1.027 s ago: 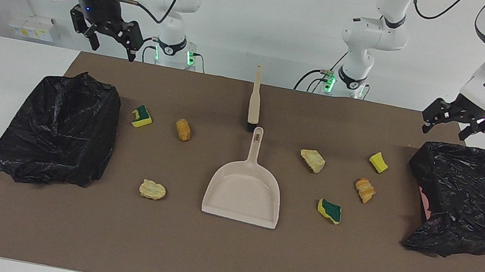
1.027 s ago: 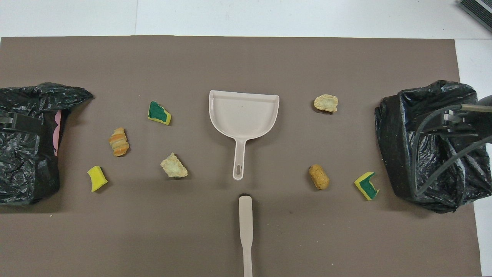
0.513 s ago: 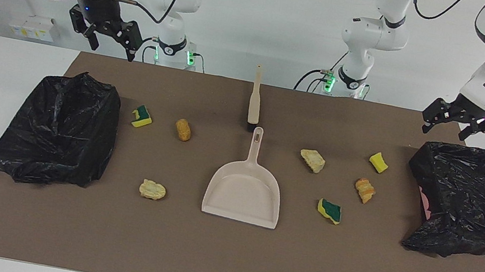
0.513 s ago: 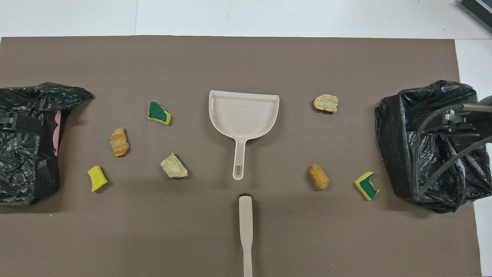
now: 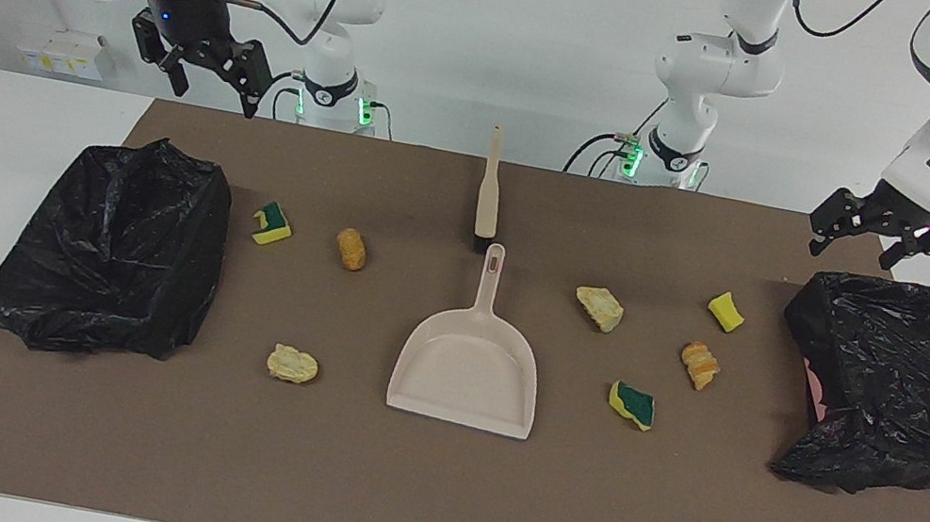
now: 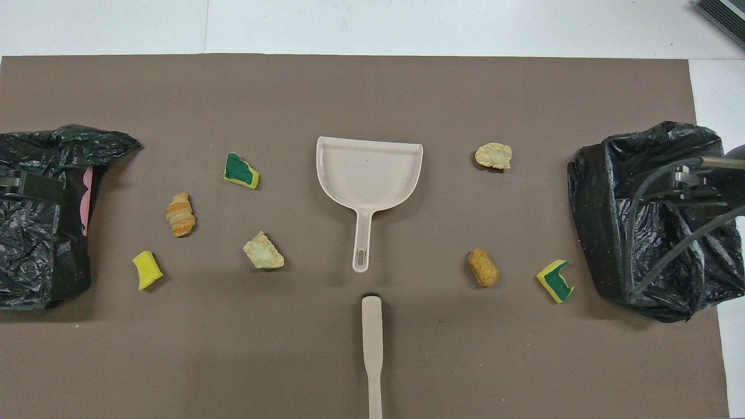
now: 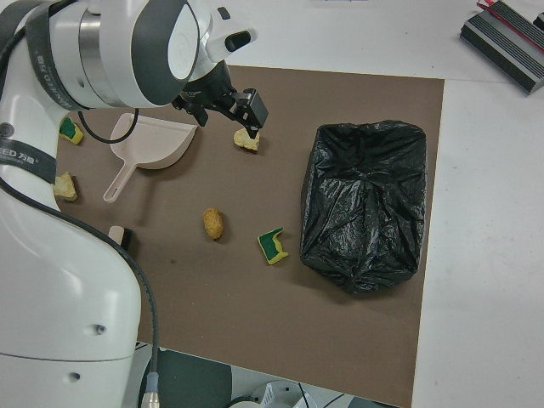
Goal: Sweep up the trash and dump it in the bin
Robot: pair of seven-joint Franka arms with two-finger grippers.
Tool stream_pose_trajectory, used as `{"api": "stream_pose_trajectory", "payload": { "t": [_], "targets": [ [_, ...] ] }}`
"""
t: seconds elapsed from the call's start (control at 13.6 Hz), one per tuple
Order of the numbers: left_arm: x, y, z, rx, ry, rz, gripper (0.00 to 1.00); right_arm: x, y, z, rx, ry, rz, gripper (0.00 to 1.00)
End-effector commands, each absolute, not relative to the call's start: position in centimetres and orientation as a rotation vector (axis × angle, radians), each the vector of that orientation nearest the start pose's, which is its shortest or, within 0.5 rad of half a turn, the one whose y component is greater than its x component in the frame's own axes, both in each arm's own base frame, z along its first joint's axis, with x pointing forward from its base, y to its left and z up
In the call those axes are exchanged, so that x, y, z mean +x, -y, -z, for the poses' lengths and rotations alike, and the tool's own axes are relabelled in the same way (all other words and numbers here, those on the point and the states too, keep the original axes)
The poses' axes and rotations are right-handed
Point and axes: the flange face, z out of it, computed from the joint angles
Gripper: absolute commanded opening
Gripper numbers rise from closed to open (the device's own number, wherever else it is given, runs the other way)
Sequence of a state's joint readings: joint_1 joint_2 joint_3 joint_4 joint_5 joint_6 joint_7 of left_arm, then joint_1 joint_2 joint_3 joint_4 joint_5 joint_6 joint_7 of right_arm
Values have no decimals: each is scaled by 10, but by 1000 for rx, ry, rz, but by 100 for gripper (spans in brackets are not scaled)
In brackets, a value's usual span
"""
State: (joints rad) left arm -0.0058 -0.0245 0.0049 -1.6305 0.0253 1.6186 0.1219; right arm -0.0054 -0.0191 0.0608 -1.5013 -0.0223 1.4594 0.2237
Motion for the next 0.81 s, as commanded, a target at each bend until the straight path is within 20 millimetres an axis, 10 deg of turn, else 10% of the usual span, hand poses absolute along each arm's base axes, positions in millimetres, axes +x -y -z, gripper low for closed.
{"api": "stream_pose_trajectory", "payload": {
  "t": [0.0, 0.29, 0.73],
  "targets": [
    [550, 10, -620, -3095, -234, 14, 100, 532, -25, -660, -3144, -245, -25, 100],
    [546, 26, -617, -3097, -235, 1, 100, 531, -19, -659, -3144, -260, -29, 100],
    [508, 143, -601, -3100, -245, 25, 100, 525, -16, -661, -3145, -287, -58, 100]
  ]
}}
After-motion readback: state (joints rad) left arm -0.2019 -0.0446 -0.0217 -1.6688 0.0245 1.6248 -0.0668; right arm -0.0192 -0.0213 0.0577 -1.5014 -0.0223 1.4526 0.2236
